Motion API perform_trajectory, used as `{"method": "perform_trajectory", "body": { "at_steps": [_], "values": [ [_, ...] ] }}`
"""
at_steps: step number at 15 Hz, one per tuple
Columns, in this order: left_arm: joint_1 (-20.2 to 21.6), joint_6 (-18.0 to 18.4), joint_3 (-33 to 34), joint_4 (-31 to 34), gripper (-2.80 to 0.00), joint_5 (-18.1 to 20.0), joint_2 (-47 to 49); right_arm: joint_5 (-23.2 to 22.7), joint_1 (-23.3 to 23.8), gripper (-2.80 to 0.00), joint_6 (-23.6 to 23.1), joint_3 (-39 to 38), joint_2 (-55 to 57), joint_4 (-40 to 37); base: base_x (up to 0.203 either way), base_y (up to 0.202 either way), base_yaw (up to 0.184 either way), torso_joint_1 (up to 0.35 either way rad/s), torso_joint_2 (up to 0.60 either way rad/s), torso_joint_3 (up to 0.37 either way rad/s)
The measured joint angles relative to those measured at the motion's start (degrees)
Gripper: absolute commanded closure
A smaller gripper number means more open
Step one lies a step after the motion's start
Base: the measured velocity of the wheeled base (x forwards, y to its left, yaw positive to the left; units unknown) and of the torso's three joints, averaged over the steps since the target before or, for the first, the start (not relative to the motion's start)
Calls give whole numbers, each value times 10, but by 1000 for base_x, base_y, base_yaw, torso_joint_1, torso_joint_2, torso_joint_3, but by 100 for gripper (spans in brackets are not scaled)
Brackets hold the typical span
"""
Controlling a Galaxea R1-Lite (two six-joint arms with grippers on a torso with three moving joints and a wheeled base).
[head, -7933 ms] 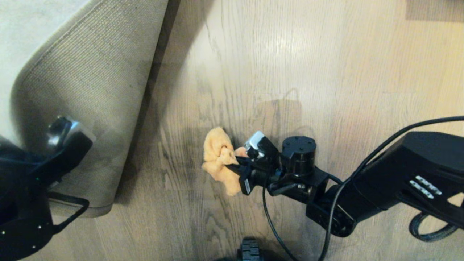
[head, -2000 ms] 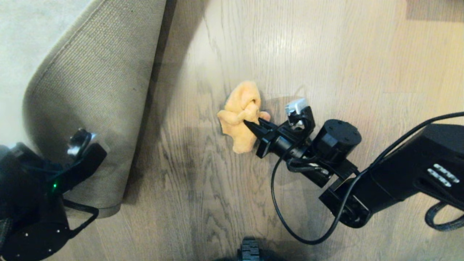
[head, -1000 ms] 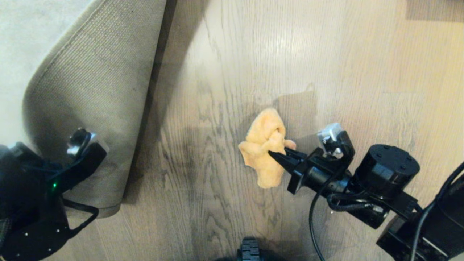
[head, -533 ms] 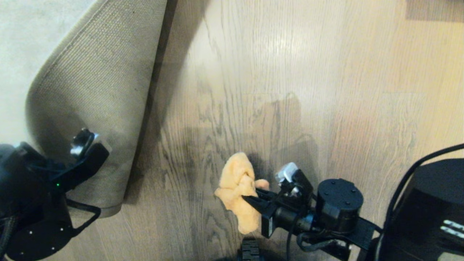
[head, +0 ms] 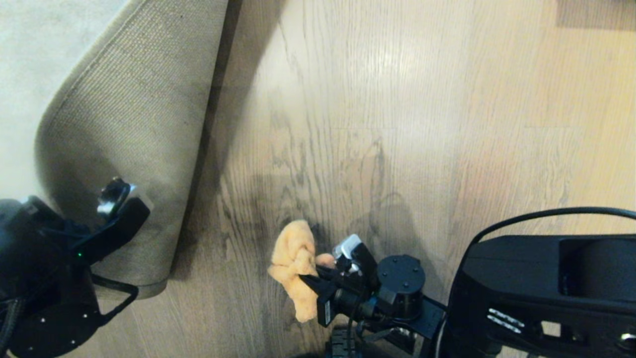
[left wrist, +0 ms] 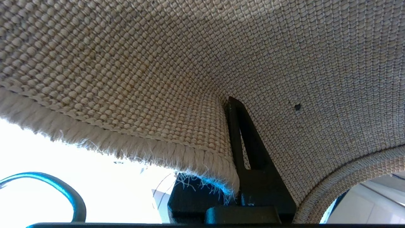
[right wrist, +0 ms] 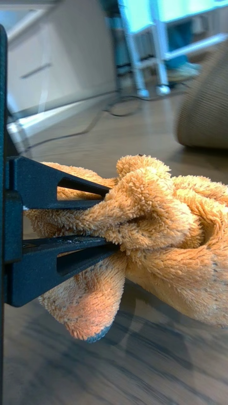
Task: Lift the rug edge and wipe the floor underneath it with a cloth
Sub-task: Wipe the floor under the carpet with a rag
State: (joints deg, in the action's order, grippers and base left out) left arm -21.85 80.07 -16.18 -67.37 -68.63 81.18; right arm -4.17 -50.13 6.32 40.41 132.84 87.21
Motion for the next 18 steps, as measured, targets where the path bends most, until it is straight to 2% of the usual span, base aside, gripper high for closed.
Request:
{"method": "perform_trajectory", "body": {
  "at_steps": [5,10,18],
  "values": [
    [0,0,1,0,0,-4,-1,6,18,0,7,39,8,0,0,0,0,0,0,0],
    [0,0,3,0,0,-4,-4,5,65,0,7,107,-6,-1,0,0,0,0,0,0],
    [-2,1,4,1,0,-1,-9,5,119,0,1,119,-66,-1,0,0,0,0,0,0]
  ]
}}
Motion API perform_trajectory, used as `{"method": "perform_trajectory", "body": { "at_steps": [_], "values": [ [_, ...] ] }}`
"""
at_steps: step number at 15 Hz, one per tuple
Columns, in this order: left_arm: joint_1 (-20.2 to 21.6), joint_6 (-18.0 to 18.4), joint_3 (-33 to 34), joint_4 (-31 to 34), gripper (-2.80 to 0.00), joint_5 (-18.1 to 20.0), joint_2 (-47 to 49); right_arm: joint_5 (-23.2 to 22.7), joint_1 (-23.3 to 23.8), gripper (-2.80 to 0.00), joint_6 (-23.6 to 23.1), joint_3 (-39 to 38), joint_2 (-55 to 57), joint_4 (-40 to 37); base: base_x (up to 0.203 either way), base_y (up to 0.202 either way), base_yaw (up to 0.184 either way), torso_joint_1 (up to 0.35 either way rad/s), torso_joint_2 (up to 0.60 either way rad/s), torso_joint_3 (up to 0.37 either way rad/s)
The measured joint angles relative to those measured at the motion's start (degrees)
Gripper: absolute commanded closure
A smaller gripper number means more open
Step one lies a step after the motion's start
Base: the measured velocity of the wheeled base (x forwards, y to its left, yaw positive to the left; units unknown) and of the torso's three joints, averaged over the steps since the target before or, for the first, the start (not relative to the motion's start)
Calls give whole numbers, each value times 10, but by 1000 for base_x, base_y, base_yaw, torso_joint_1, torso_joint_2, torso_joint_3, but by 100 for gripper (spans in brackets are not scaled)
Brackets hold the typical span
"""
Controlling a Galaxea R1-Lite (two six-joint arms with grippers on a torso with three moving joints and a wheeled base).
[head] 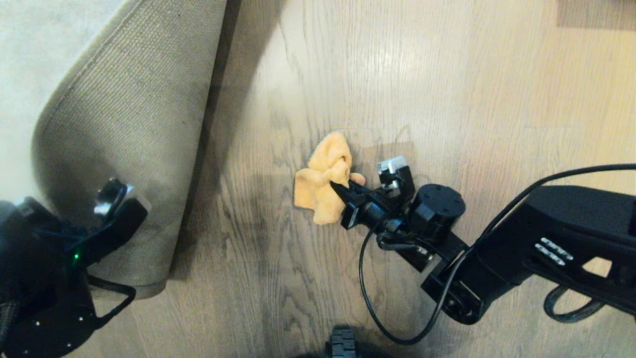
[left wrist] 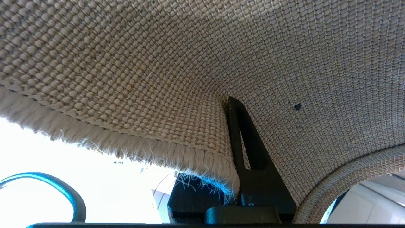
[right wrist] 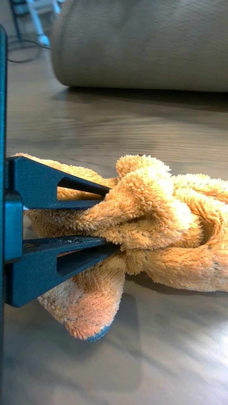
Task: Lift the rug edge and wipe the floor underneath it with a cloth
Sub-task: Wipe the floor under the carpet with a rag
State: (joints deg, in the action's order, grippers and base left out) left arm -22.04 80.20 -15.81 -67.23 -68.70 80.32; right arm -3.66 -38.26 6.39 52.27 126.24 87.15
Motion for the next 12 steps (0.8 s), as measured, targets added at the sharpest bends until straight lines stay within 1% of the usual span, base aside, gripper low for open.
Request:
{"method": "perform_trajectory", "body": {
  "at_steps": [3,7,12],
  "values": [
    [-1,0,-1,0,0,0,0,0,9,0,-1,-10,-31,0,0,0,0,0,0,0],
    [-2,0,-1,0,0,1,-2,0,18,0,-1,-50,-82,0,0,0,0,0,0,0],
    [-9,2,-1,3,0,1,-2,-3,62,0,-13,-115,-142,0,0,0,0,0,0,0]
  ]
}}
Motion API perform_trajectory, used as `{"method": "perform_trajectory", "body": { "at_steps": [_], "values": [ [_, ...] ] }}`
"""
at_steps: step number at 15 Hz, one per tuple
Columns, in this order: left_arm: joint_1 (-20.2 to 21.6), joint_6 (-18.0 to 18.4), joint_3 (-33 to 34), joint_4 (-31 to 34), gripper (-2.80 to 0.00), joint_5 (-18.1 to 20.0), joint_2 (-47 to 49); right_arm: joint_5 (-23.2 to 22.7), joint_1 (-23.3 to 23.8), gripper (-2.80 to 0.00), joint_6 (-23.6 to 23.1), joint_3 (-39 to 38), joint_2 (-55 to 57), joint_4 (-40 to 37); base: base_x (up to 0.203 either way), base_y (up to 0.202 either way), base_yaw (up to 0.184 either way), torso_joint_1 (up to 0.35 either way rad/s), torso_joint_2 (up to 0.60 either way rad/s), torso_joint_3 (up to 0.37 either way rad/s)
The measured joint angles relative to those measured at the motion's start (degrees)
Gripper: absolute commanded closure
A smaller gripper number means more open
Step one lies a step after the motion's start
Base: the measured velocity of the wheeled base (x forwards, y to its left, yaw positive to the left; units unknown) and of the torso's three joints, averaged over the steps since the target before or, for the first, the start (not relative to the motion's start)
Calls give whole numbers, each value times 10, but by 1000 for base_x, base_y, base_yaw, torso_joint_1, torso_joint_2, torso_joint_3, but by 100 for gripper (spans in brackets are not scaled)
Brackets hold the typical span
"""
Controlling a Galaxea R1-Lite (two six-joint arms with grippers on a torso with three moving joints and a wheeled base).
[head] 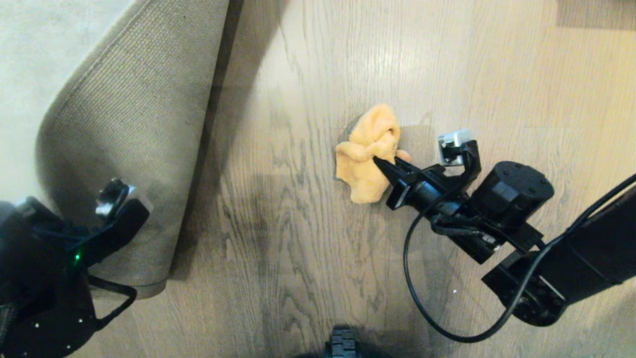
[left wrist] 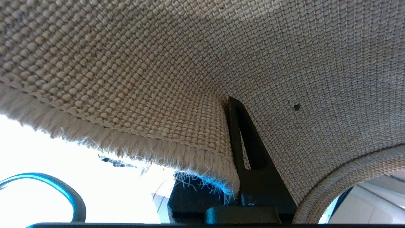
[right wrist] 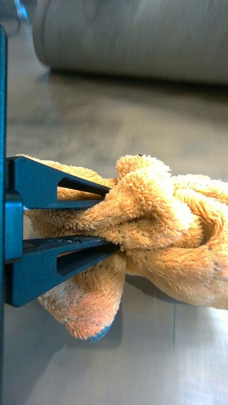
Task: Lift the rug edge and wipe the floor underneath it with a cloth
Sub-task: Wipe the floor under the carpet with a rag
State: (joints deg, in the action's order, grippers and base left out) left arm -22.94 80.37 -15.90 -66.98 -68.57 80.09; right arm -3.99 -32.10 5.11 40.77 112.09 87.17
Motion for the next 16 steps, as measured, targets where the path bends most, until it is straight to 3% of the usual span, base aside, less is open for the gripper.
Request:
{"method": "perform_trajectory", "body": {
  "at_steps": [7,16],
  "values": [
    [-12,0,0,0,0,0,0,-8,71,0,-3,-104,-104,0,0,0,0,0,0,0],
    [-16,-1,0,0,0,1,1,-8,179,0,-4,-307,-276,0,0,0,0,0,0,0]
  ]
}}
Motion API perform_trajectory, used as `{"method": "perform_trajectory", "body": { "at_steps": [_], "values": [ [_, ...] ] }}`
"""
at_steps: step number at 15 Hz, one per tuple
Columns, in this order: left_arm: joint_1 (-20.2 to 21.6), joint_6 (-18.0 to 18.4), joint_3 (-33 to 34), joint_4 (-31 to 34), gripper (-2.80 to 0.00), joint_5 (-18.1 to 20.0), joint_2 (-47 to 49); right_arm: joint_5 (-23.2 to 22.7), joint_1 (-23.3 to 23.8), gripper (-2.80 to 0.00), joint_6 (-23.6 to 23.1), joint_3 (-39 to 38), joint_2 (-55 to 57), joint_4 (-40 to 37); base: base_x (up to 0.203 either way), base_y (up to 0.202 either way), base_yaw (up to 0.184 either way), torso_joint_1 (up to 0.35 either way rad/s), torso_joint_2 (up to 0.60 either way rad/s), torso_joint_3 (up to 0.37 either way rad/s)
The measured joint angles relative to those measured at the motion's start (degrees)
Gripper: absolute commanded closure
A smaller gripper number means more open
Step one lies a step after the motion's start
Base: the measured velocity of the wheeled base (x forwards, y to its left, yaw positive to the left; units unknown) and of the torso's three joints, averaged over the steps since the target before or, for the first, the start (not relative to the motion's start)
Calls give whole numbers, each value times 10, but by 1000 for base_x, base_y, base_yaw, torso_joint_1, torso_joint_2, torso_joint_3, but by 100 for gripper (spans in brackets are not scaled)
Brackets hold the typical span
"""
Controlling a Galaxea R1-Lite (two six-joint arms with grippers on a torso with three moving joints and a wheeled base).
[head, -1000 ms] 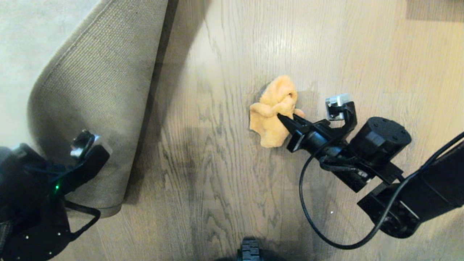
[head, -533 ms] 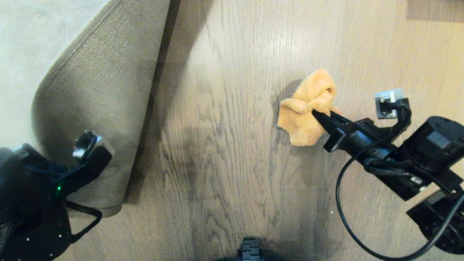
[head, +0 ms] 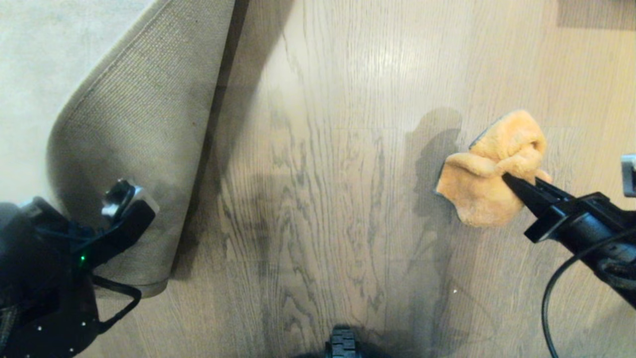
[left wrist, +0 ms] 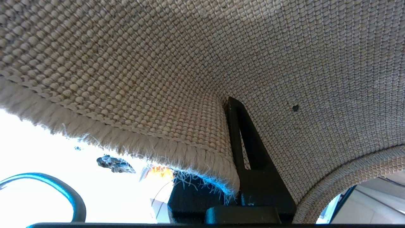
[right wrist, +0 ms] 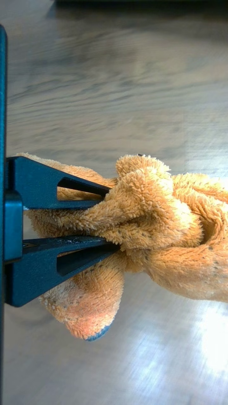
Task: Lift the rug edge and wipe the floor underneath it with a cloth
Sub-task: Wipe the floor under the carpet with a rag
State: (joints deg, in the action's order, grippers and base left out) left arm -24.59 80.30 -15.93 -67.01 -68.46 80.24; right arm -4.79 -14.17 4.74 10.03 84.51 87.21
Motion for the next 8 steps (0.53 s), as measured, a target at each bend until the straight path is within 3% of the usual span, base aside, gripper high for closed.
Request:
{"method": "perform_trajectory", "body": {
  "at_steps": [4,8],
  "values": [
    [-1,1,-2,0,0,0,1,0,65,0,1,-83,-82,0,0,0,0,0,0,0],
    [-10,0,-3,-1,0,-1,3,0,120,0,-2,-99,-151,-31,0,0,0,0,0,0]
  ]
}}
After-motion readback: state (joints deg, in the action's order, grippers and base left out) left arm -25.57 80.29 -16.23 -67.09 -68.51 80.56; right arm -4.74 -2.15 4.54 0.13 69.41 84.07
